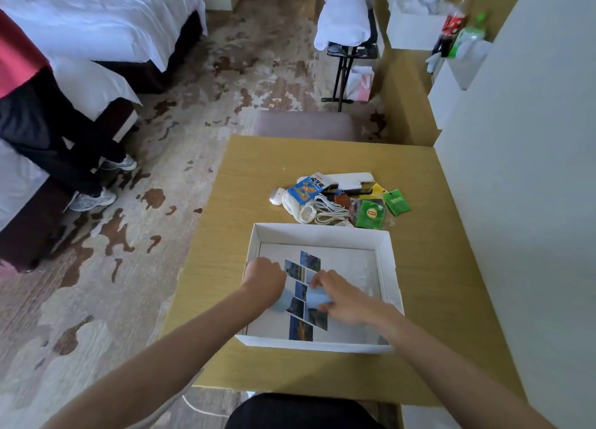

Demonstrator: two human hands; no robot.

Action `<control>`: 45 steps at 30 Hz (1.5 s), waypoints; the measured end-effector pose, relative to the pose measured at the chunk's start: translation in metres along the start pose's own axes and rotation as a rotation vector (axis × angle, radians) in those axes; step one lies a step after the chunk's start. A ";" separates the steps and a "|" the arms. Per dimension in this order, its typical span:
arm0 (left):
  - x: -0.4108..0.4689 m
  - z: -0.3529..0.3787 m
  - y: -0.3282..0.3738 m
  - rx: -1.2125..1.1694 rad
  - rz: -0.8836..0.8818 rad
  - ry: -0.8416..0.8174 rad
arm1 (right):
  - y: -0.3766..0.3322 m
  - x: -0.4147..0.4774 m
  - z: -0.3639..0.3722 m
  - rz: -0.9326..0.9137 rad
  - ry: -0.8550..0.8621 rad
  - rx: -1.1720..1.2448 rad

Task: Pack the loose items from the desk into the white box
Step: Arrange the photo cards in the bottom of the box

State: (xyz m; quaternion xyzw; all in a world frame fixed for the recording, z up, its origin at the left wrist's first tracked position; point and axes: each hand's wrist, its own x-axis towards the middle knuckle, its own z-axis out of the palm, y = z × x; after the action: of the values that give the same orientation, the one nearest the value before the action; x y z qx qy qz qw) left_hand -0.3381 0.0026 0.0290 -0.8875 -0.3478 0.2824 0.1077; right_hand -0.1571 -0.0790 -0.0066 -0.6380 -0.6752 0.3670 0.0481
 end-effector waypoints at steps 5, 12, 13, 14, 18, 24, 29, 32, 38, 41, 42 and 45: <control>0.004 0.011 -0.010 -0.081 0.213 0.078 | -0.002 0.000 0.009 0.023 0.018 0.001; 0.002 0.024 -0.017 -0.268 0.359 -0.071 | -0.011 -0.003 0.010 0.039 -0.086 0.223; 0.001 0.024 -0.018 -0.289 0.373 -0.123 | -0.013 -0.002 0.011 0.044 -0.117 0.237; -0.001 0.024 -0.018 -0.301 0.385 -0.163 | -0.015 -0.002 0.012 0.047 -0.148 0.246; -0.009 0.023 -0.016 -0.269 0.428 -0.224 | -0.022 -0.002 0.018 0.064 -0.255 0.282; -0.015 0.009 -0.018 -0.192 0.408 -0.292 | -0.033 -0.001 0.025 0.056 -0.240 0.355; -0.016 0.002 -0.017 -0.122 0.384 -0.310 | -0.037 -0.002 0.028 0.000 -0.171 0.307; -0.014 0.003 -0.018 -0.199 0.372 -0.350 | -0.033 -0.003 0.024 -0.015 -0.236 0.280; -0.015 0.002 -0.014 -0.336 0.316 -0.381 | -0.029 0.001 0.021 -0.062 -0.298 0.250; -0.017 -0.004 -0.012 -0.476 0.257 -0.306 | -0.025 0.003 0.015 -0.119 -0.276 0.201; -0.017 -0.006 -0.014 -0.525 0.231 -0.238 | -0.023 0.005 0.011 -0.134 -0.243 0.198; -0.015 -0.015 -0.024 -0.692 0.115 0.009 | -0.012 0.008 -0.011 -0.129 -0.078 0.245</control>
State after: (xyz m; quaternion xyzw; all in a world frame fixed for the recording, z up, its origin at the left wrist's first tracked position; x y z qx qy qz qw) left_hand -0.3516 0.0096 0.0573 -0.8908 -0.3719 0.1497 -0.2138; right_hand -0.1622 -0.0664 0.0049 -0.5681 -0.6664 0.4670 0.1229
